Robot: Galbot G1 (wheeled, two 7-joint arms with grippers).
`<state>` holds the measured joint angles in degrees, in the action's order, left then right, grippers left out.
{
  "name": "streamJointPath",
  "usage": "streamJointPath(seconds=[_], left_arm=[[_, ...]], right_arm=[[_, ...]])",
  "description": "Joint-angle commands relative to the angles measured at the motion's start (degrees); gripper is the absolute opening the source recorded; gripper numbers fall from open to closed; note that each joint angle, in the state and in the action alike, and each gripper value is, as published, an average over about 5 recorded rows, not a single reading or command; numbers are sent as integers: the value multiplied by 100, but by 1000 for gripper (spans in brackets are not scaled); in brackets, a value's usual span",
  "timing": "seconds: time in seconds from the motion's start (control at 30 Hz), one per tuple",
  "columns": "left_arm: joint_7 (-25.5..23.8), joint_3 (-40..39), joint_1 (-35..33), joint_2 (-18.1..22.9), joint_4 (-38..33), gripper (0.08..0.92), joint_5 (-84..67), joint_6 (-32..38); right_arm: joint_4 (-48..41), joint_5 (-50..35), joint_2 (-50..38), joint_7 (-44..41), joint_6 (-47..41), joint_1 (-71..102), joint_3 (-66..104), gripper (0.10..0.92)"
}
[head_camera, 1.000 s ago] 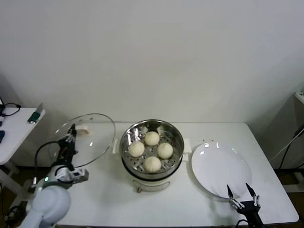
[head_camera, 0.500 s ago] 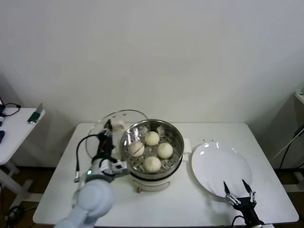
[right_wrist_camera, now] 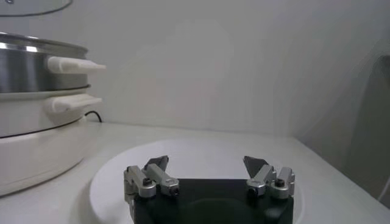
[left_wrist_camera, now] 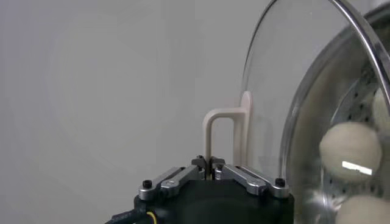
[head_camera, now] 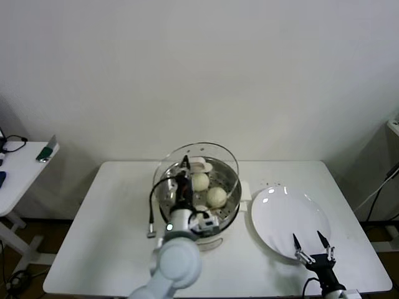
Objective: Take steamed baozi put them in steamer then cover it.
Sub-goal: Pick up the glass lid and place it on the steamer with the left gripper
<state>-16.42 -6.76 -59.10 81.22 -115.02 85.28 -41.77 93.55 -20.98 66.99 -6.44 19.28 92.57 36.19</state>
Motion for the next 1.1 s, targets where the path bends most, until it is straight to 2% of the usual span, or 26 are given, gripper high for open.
streamJointPath(seconds=[0.03,0.57,1.1], left_arm=[[38,-551,4,785,709,134,1014,-4],[-31,-283,-141,411,914,134,1413,188],[-87,-197,-96,193,923,134,1185,162]], right_arm=[[-22,-14,-16,14,58,-33,-4,823],[-75,-104,-77,31,221,-33,-6,823],[-87,-63,-54,-7,220,-37,9,823]])
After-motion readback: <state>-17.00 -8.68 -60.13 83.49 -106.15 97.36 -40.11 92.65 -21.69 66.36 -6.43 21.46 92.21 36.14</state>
